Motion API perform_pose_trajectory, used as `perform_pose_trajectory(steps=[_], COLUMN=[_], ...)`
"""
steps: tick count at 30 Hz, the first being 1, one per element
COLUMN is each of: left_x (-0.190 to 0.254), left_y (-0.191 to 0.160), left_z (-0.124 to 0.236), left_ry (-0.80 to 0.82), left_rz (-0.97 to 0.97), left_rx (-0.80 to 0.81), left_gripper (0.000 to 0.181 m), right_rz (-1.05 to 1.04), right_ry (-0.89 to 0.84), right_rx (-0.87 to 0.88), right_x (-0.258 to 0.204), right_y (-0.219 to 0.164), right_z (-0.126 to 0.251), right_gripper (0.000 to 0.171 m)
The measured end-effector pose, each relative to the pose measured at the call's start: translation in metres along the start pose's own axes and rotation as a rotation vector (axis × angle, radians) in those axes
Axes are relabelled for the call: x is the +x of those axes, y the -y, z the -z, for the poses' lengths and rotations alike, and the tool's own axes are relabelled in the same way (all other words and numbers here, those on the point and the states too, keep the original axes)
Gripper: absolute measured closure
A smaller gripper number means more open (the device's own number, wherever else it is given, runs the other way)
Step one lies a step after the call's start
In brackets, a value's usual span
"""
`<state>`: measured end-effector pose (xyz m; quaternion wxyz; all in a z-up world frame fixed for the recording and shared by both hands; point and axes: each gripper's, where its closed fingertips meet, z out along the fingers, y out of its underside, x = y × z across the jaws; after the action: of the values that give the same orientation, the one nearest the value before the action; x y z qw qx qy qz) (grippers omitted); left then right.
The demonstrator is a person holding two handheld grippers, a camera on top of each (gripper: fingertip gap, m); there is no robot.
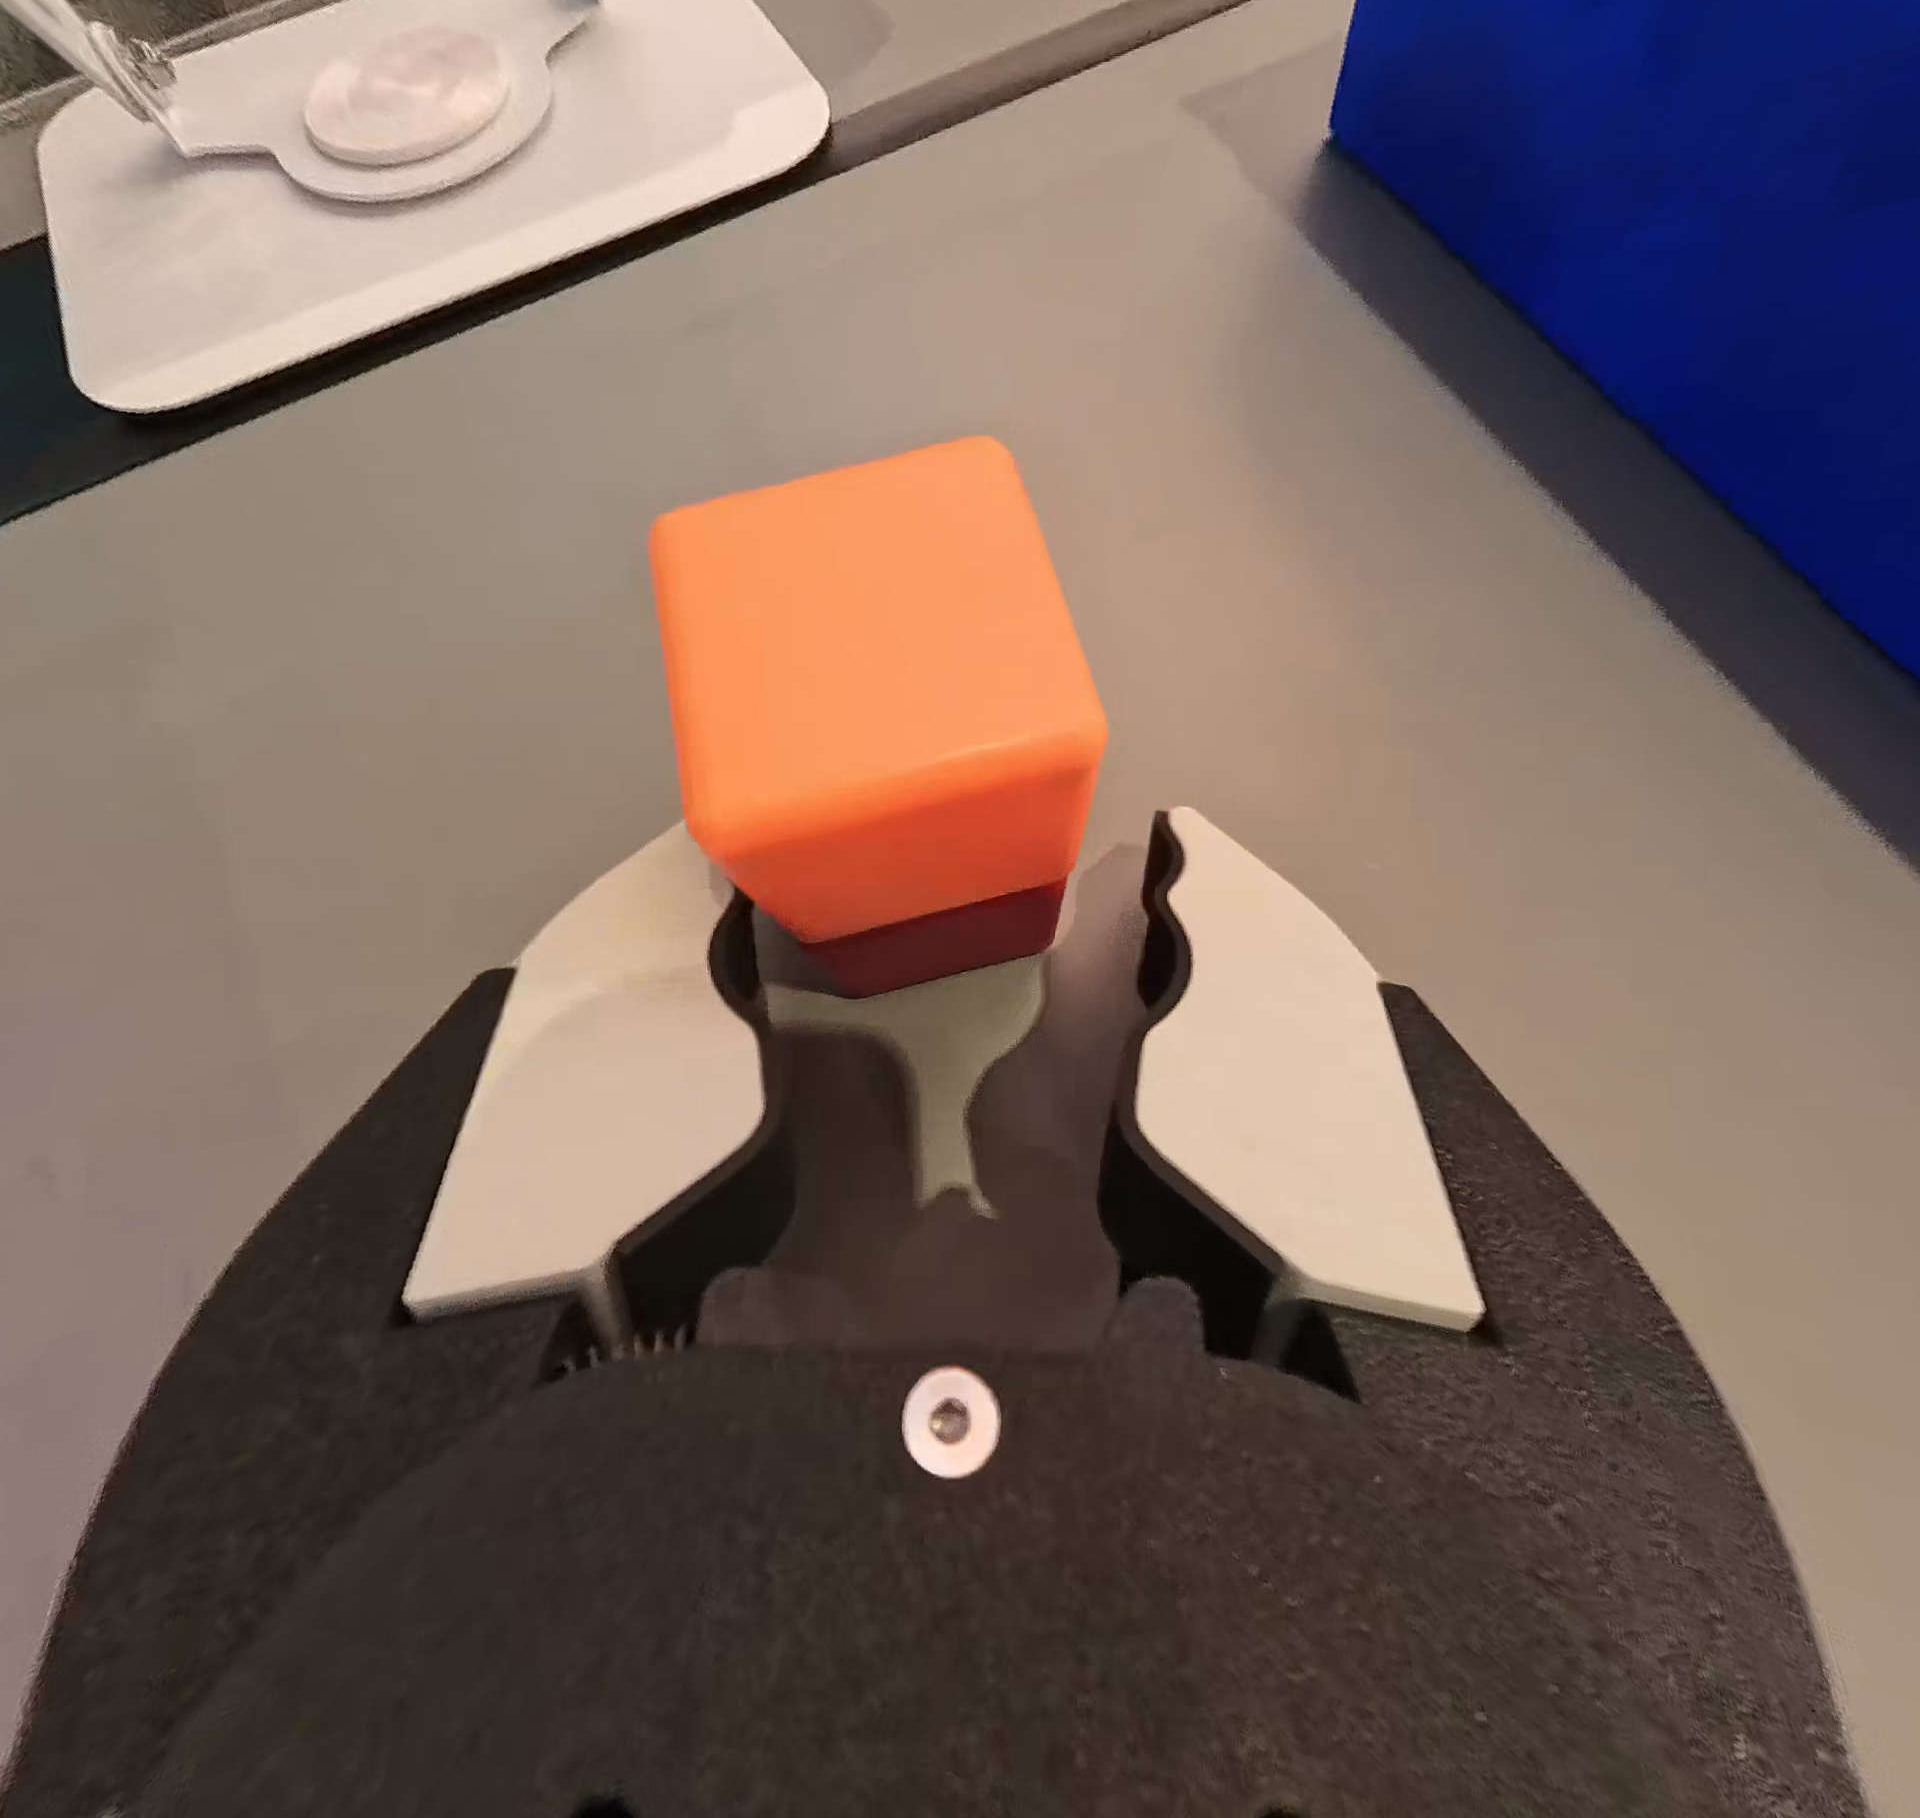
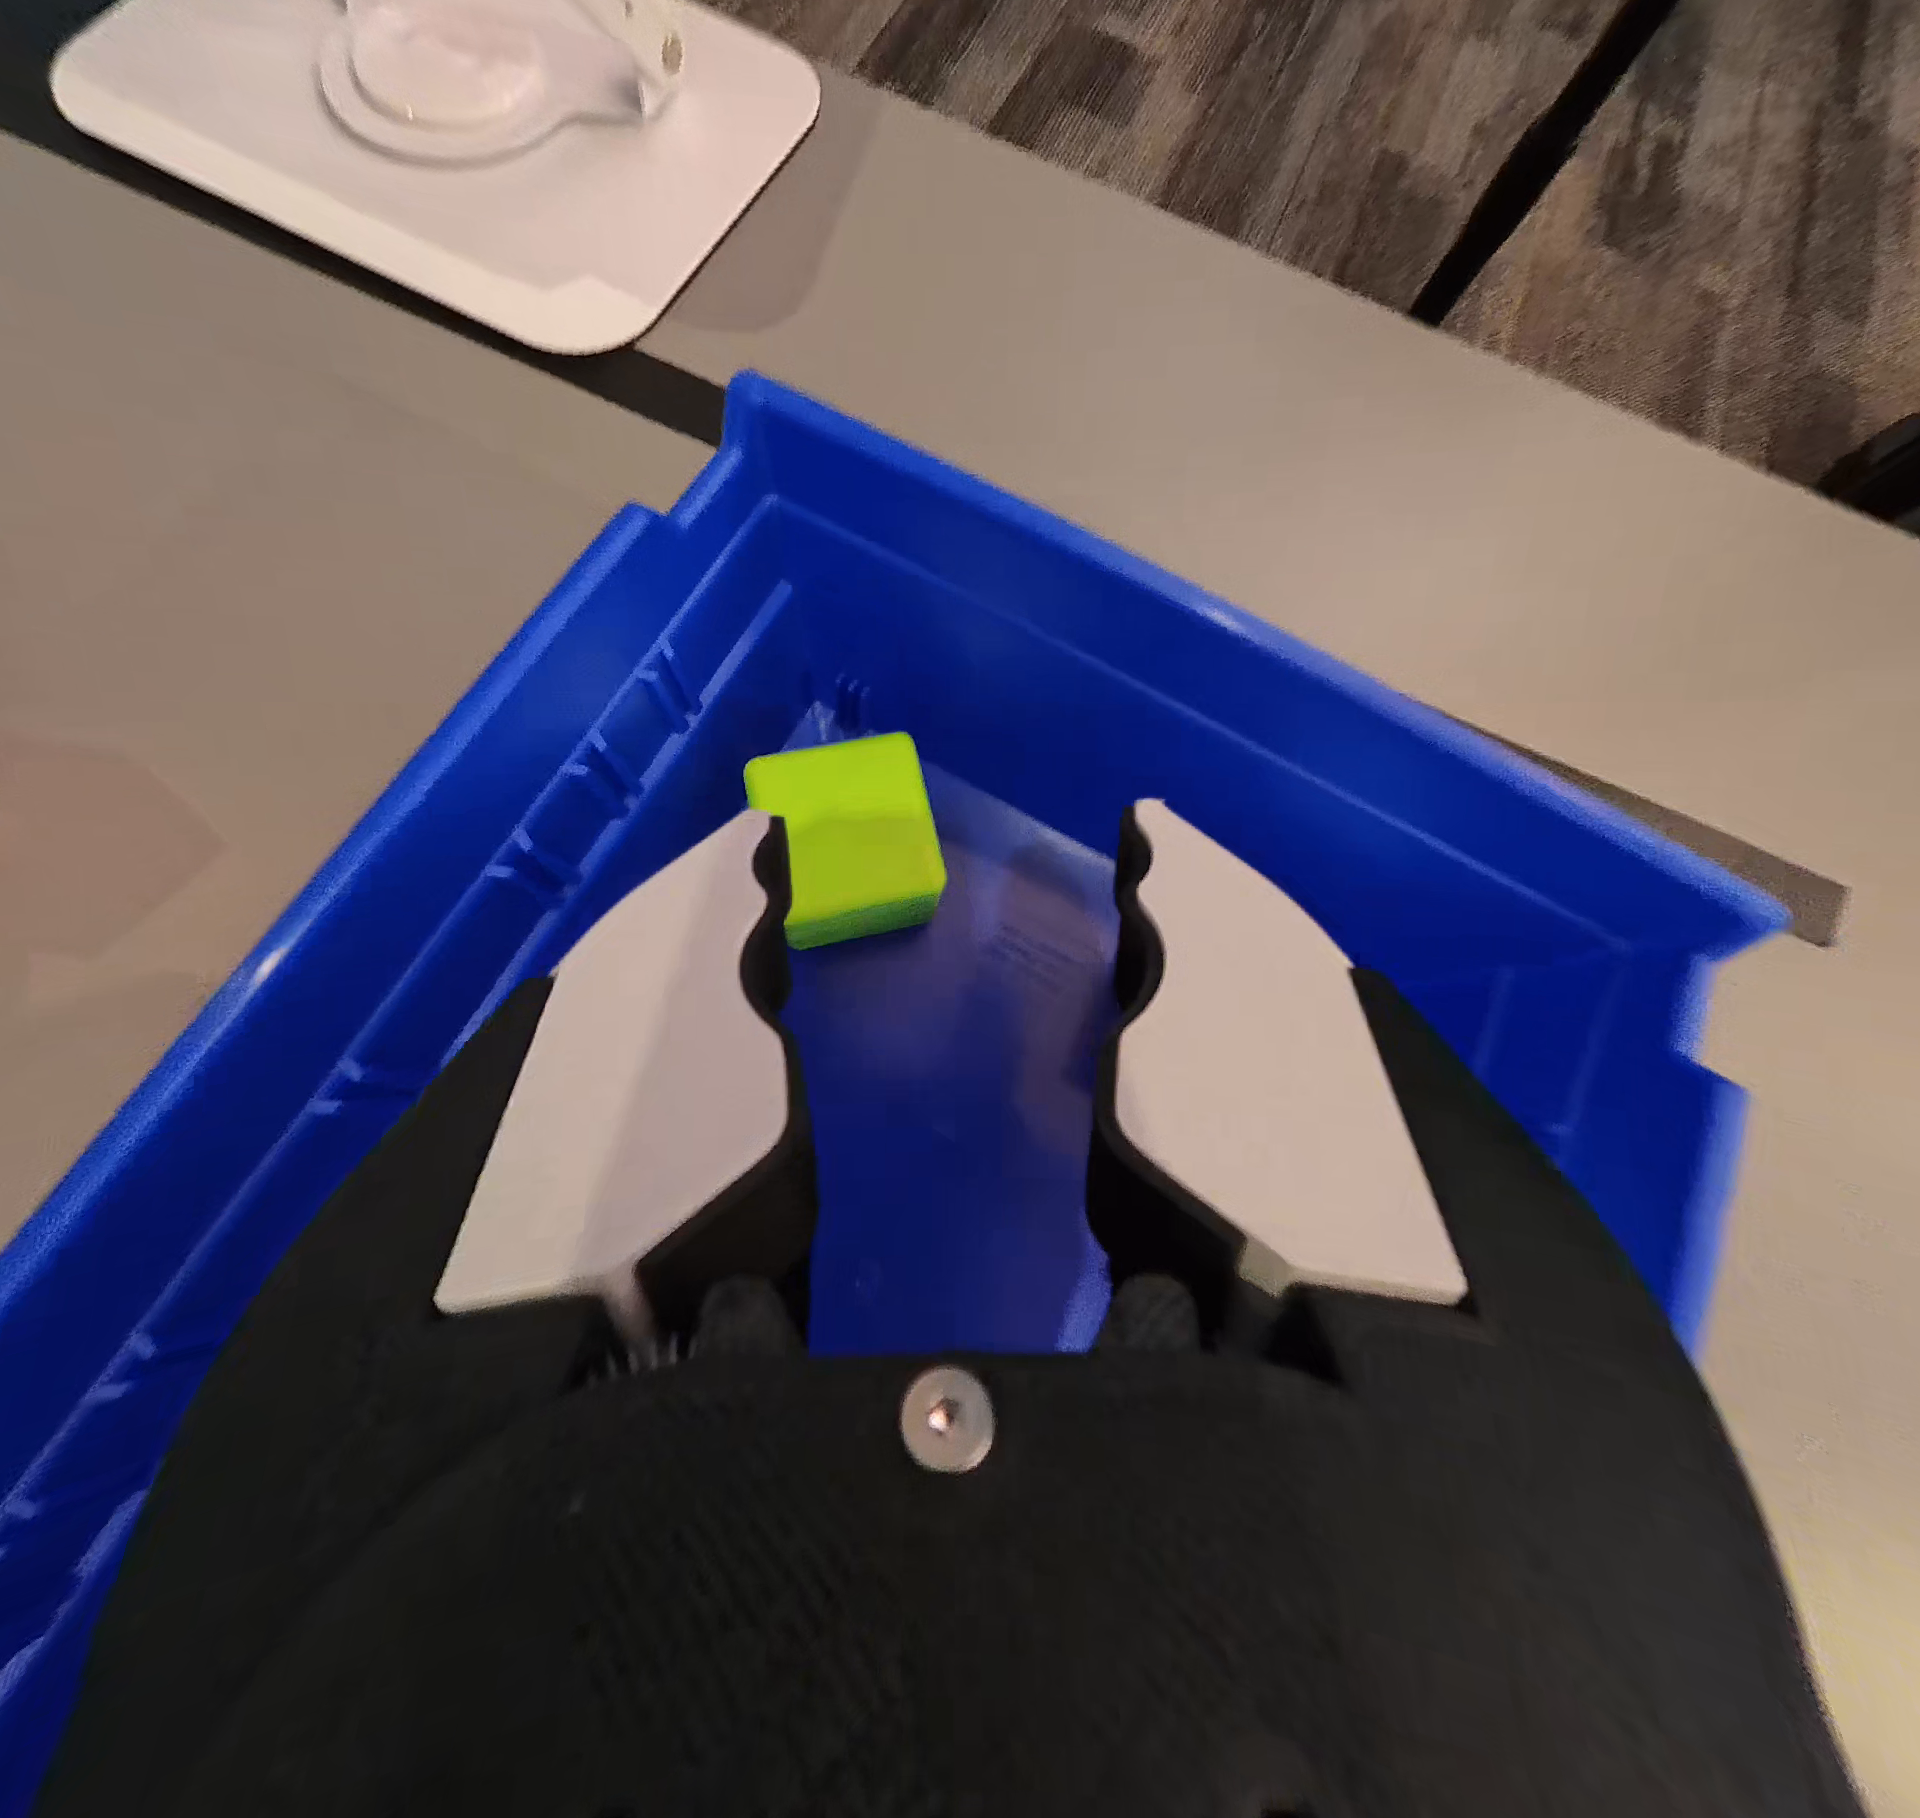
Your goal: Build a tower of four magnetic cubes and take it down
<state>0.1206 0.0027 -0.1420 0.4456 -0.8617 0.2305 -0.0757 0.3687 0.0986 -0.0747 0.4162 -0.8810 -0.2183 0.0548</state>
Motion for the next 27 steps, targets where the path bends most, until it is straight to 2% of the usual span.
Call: perform_pose_trajectory(steps=[5,8,12,15,18,20,23,27], left_x=[0.0,-0.003,-0.005,-0.004,-0.004,-0.004,-0.004,-0.005], left_y=[-0.007,-0.009,-0.011,-0.011,-0.011,-0.011,-0.011,-0.011], left_z=[-0.004,-0.006,-0.007,-0.008,-0.008,-0.008,-0.008,-0.008], left_ry=[-0.012,-0.013,-0.017,-0.032,-0.036,-0.036,-0.036,-0.033], left_rz=[0.001,0.013,0.022,0.027,0.026,0.025,0.026,0.031], left_rx=[-0.054,-0.075,-0.09,-0.092,-0.092,-0.091,-0.091,-0.091], left_gripper=[0.109,0.112,0.12,0.128,0.128,0.128,0.128,0.128], right_rz=[-0.006,0.025,0.098,0.141,0.214,0.281,0.364,0.4], right_ry=[-0.072,-0.072,-0.047,0.109,0.394,0.518,0.573,0.565], right_rx=[0.119,0.198,0.24,0.276,0.273,0.219,0.129,0.023], right_x=[0.007,-0.005,-0.036,-0.085,-0.157,-0.198,-0.239,-0.259], right_y=[0.032,0.055,0.077,0.091,0.091,0.08,0.06,0.038], right_z=[0.038,0.06,0.078,0.082,0.075,0.061,0.031,0.001], right_gripper=[0.11,0.111,0.113,0.113,0.11,0.105,0.105,0.105])
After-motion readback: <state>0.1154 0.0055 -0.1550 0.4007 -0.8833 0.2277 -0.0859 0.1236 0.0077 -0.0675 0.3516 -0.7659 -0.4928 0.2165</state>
